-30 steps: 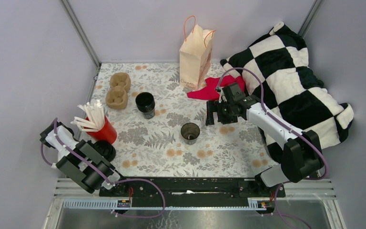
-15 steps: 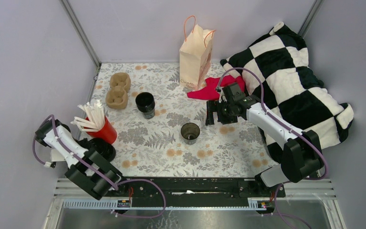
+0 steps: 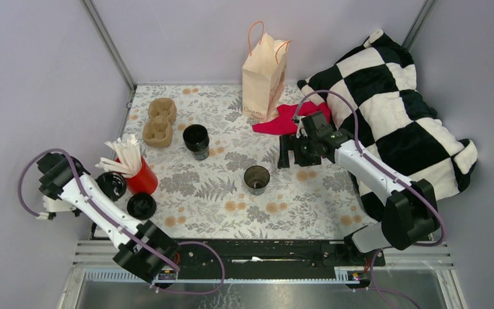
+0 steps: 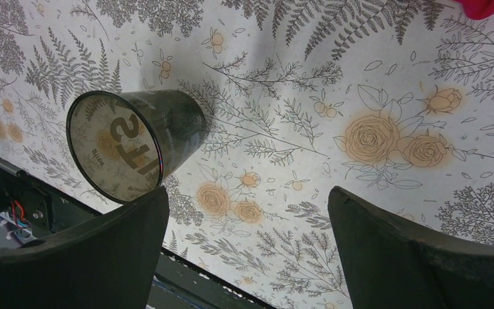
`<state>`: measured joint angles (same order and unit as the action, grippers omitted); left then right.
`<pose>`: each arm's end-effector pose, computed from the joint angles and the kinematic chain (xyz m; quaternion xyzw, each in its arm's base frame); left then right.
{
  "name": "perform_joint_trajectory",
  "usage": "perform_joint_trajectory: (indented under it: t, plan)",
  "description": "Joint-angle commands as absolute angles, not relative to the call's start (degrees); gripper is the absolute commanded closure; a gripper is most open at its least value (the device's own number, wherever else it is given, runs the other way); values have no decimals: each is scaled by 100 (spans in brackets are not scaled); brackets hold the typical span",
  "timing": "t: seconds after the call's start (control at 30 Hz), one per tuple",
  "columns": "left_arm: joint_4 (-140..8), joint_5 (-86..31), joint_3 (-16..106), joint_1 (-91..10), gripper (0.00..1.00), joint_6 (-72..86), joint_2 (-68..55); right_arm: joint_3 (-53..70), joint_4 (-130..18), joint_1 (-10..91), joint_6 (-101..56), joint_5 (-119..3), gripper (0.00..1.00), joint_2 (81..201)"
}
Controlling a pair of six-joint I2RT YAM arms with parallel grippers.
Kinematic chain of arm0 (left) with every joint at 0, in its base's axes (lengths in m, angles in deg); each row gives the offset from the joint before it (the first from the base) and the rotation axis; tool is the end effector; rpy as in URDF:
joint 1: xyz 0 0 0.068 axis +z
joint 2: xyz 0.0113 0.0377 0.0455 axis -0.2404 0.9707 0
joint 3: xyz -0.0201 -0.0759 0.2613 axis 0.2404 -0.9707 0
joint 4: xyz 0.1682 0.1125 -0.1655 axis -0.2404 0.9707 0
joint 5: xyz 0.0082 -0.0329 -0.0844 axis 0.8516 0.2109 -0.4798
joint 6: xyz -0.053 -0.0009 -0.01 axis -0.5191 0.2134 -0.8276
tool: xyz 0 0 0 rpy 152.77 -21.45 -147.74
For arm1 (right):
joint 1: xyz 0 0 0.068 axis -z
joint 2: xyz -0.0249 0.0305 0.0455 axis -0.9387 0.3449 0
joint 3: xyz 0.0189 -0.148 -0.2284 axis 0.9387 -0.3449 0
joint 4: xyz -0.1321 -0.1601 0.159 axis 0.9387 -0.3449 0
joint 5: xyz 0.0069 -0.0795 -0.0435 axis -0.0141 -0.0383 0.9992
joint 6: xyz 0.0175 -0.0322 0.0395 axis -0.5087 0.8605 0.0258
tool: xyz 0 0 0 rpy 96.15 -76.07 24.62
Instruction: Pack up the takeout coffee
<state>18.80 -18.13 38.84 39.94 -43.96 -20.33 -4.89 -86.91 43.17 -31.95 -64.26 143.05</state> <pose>0.0913 0.1262 0.3167 -0.8437 0.5269 0.0036 0.1024 0.2689 0.1443 0.2587 -0.1226 0.9331 0.2205 0.2562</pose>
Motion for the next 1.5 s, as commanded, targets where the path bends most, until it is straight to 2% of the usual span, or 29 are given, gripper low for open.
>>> perform_joint_trajectory:
  t: [0.0, 0.23, 0.3, 0.4, 0.7, 0.8, 0.93, 1.13, 1.47]
  plan:
    - [1319, -2056, 4651, 4039, 100, -4077, -2370, -419, -8702, 4198, -3071, -6210, 0, 14001]
    - [-221, -4184, 5298, 4013, 100, -2977, -2507, -13, -8937, 4023, -2935, -5751, 0, 13997]
    - [-704, -4677, 5361, 3687, 100, -2836, -2533, 81, -8989, 4013, -2909, -5681, 0, 13976]
    - [-1270, -4502, 5621, 2492, 100, -2807, -2439, 212, -9085, 4013, -2872, -5626, 0, 13954]
    - [-2543, -2899, 6636, -2082, 100, -2491, -1233, 637, -9433, 4018, -2747, -5549, 0, 13777]
    - [-2841, -2651, 6795, -3039, 100, -2142, -837, 853, -9515, 4013, -2753, -5604, 0, 13678]
    - [-2980, -2804, 6891, -3621, 100, -1999, -352, 1151, -9503, 4013, -2857, -5792, 0, 13475]
    - [-3145, -3376, 6486, -3939, 100, -2146, 3, 1262, -9046, 4021, -3002, -6502, 0, 13164]
    - [-3045, -3082, 5927, -4493, 100, -2539, 135, 2024, -8614, 4020, -3574, -6853, 1, 13730]
